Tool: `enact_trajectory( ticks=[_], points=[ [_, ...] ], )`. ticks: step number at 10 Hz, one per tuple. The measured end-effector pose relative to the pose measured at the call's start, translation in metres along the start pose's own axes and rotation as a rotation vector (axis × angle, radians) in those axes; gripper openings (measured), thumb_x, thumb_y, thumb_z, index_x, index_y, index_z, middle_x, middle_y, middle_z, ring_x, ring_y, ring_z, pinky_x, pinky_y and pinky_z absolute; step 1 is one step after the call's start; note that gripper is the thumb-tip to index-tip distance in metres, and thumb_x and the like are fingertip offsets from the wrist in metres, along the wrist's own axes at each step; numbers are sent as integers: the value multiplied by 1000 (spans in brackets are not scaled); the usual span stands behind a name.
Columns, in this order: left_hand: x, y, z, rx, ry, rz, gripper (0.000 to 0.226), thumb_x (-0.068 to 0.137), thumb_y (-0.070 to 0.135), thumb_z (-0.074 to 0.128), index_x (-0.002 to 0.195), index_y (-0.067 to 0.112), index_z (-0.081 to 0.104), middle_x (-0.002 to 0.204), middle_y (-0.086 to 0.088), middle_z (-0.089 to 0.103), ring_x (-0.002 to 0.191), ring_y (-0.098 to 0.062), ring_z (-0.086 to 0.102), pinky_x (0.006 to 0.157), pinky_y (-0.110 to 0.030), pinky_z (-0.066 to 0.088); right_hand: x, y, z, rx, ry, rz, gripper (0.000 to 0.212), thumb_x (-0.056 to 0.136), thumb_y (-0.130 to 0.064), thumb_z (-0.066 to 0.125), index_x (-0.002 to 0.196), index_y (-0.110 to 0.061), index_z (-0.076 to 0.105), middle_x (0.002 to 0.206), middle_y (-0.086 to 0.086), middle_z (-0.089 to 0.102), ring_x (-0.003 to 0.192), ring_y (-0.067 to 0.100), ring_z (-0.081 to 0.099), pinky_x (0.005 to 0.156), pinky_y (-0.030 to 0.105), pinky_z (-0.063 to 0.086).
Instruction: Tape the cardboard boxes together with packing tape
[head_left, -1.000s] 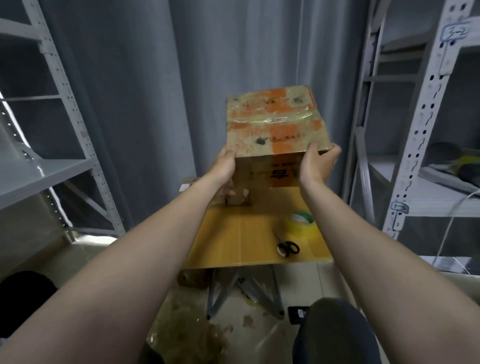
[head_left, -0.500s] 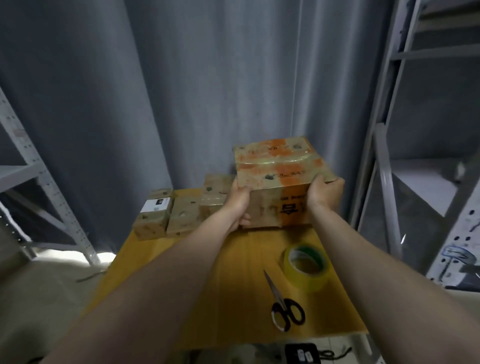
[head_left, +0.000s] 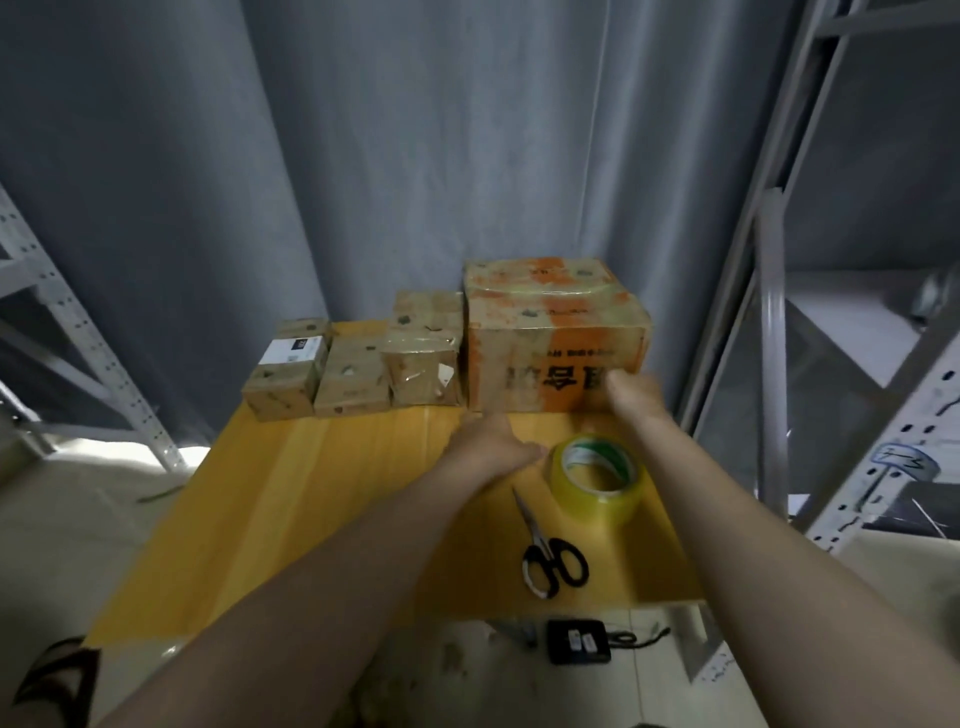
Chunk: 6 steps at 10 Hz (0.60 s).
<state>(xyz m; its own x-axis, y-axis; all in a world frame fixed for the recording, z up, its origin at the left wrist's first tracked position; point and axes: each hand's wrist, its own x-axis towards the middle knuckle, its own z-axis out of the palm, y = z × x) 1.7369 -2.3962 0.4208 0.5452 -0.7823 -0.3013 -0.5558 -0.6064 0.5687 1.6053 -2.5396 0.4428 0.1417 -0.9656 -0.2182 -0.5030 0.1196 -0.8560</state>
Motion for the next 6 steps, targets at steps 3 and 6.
enact_trajectory(
  ticks=[3,6],
  points=[
    [-40,-41,15,143,59,-29,54,75,54,87,114,26,62,110,3,65,99,-22,62,87,-41,57,-59,43,31,-746,-225,-264,49,103,-14,47,149,-30,45,147,6,49,139,42,41,112,60,34],
    [-29,-79,-21,-4,242,-57,17,86,40,84,91,28,73,104,4,74,98,-21,68,85,-37,58,-101,22,57,-621,-203,-296,55,106,-11,46,155,-37,41,159,3,37,144,43,26,110,62,34]
  ],
)
